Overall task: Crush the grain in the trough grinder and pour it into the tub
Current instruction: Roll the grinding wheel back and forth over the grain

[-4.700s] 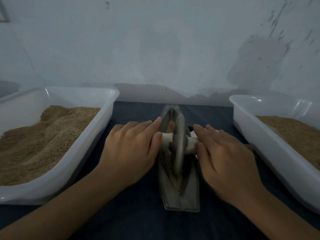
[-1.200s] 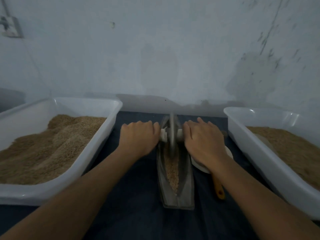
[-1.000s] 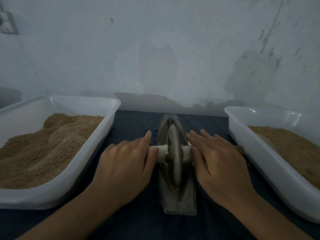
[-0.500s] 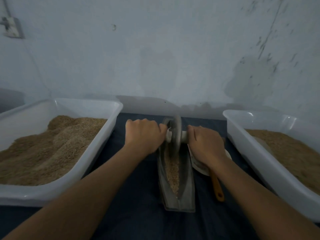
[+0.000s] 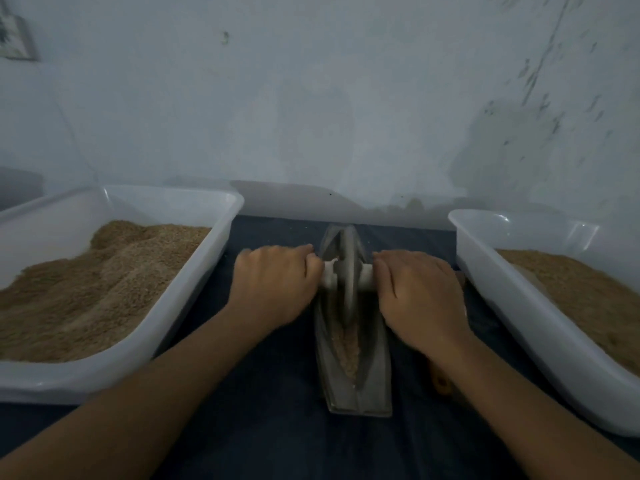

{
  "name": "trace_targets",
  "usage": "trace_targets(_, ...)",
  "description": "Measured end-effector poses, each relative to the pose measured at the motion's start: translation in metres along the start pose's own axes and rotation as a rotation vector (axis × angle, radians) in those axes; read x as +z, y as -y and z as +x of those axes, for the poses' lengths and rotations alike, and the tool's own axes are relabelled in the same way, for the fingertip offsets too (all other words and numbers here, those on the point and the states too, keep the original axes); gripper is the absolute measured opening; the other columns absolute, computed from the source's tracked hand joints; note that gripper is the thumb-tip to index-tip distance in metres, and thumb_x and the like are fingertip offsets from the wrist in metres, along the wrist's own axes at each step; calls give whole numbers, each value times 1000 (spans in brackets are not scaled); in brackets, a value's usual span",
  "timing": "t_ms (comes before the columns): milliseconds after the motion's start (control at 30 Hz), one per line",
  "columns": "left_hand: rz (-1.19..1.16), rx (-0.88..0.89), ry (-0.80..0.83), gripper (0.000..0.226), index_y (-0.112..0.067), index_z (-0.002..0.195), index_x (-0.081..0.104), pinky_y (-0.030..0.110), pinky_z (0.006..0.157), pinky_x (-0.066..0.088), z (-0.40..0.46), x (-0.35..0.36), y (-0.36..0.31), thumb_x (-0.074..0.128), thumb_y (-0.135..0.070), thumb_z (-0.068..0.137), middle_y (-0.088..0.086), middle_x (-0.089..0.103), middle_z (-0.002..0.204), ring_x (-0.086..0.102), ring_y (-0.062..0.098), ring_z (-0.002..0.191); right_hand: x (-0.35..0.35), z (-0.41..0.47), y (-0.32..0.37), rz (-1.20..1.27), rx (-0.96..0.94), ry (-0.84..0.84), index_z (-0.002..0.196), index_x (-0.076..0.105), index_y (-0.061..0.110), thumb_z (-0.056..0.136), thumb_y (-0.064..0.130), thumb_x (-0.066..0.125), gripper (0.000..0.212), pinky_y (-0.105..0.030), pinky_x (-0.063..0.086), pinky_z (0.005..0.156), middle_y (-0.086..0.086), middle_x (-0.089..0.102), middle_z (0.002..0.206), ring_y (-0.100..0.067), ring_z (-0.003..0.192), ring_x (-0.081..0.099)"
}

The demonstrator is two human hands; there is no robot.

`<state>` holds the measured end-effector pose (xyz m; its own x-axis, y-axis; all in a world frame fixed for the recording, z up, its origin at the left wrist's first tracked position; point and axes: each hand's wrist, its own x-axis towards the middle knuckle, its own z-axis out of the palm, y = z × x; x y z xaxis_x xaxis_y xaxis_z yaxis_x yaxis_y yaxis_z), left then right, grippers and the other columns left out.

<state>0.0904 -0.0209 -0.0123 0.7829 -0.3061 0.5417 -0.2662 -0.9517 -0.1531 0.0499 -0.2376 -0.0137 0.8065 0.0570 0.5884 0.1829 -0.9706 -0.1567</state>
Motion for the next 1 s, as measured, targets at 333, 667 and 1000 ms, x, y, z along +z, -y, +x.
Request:
trace_targets(333, 51, 22, 44, 26, -25, 95, 57, 34, 59, 34, 13, -6, -7, 33, -31, 102, -3, 65, 88, 50, 21, 64, 4, 7, -4, 13, 49, 40, 109, 69, 27, 109, 35, 32, 38, -39, 45, 92, 4, 70, 101, -21, 101, 65)
trace_targets(667, -142, 45, 41, 65, -18, 151, 47, 38, 75, 52, -44, -29, 2, 10, -46, 106, -2, 66, 137, 67, 21, 100, -22, -34, 8, -35, -51, 35, 146, 56, 21, 107, 45, 27, 55, -42, 32, 121, 2, 61, 144, -18, 136, 52)
trace_targets(1000, 12, -92, 178, 22, -23, 84, 43, 43, 68, 31, 54, 11, -4, 31, -29, 102, 7, 67, 98, 60, 34, 87, 20, 59, -7, -31, 131, 133, 69, 58, 18, 108, 41, 24, 57, -40, 38, 78, 4, 51, 70, -22, 73, 55)
